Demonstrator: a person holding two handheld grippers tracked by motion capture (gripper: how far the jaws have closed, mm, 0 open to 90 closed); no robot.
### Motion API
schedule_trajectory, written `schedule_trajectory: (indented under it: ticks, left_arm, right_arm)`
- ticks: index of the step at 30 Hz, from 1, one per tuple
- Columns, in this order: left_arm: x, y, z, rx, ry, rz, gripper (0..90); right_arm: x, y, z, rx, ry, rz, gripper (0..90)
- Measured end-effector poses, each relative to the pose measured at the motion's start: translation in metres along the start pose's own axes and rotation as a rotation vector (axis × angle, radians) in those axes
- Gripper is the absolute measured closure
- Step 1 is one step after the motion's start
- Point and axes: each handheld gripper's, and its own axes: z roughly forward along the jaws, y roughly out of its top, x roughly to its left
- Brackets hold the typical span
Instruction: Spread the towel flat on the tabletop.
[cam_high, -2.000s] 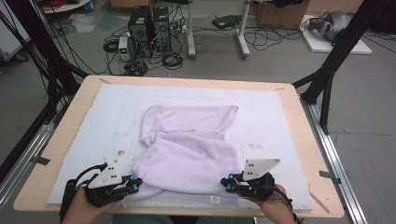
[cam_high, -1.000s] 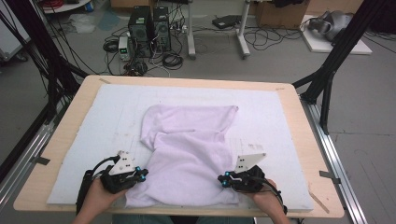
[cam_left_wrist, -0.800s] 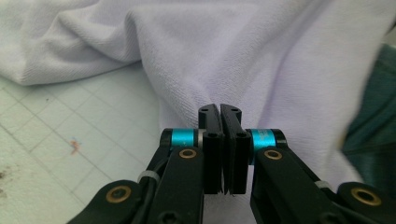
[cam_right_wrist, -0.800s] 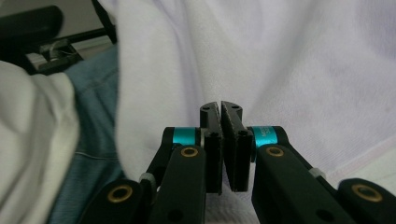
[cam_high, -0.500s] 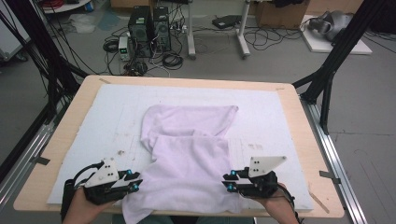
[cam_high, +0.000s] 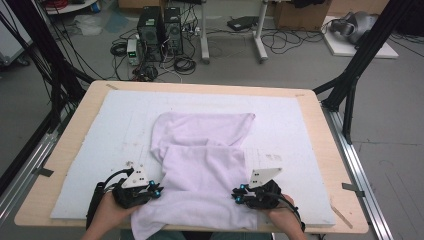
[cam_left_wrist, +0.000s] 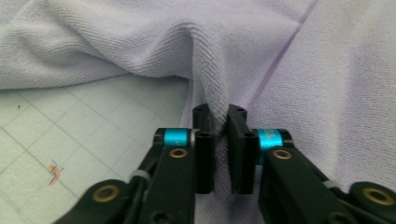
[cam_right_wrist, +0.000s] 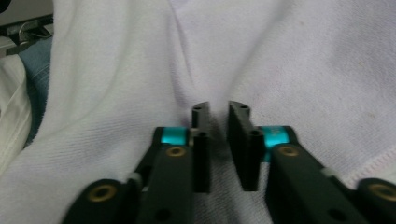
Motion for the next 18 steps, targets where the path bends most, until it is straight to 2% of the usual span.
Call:
schedule_trajectory:
  ticks: [4,8,10,12,13,15,18]
  left_arm:
    - [-0.012,-0.004,-0.012,-0.018,-0.011,0.009,85.7]
    - [-0.025,-0.007,-0.031,-0.044,-0.031,0.02,85.8]
    - [-0.031,-0.007,-0.041,-0.06,-0.052,0.021,85.8]
    - [-0.036,-0.005,-0.048,-0.072,-0.064,0.027,84.7]
    - [-0.036,-0.004,-0.051,-0.078,-0.054,0.032,79.6]
    - [-0.032,-0.002,-0.051,-0.085,-0.031,0.021,67.6]
    - [-0.019,0.001,-0.047,-0.101,-0.006,0.005,62.1]
  right_arm:
    - [0.011,0.0,-0.003,-0.01,0.015,-0.03,87.0]
    - [0.027,0.0,-0.016,-0.041,0.052,-0.034,87.1]
    - [0.035,0.001,-0.026,-0.079,0.097,-0.036,86.5]
    - [0.041,0.004,-0.036,-0.119,0.122,-0.052,80.9]
    - [0.042,0.006,-0.04,-0.143,0.124,-0.048,78.6]
    - [0.039,0.011,-0.044,-0.141,0.082,-0.059,73.6]
    - [0.027,0.016,-0.041,-0.122,0.018,-0.053,68.8]
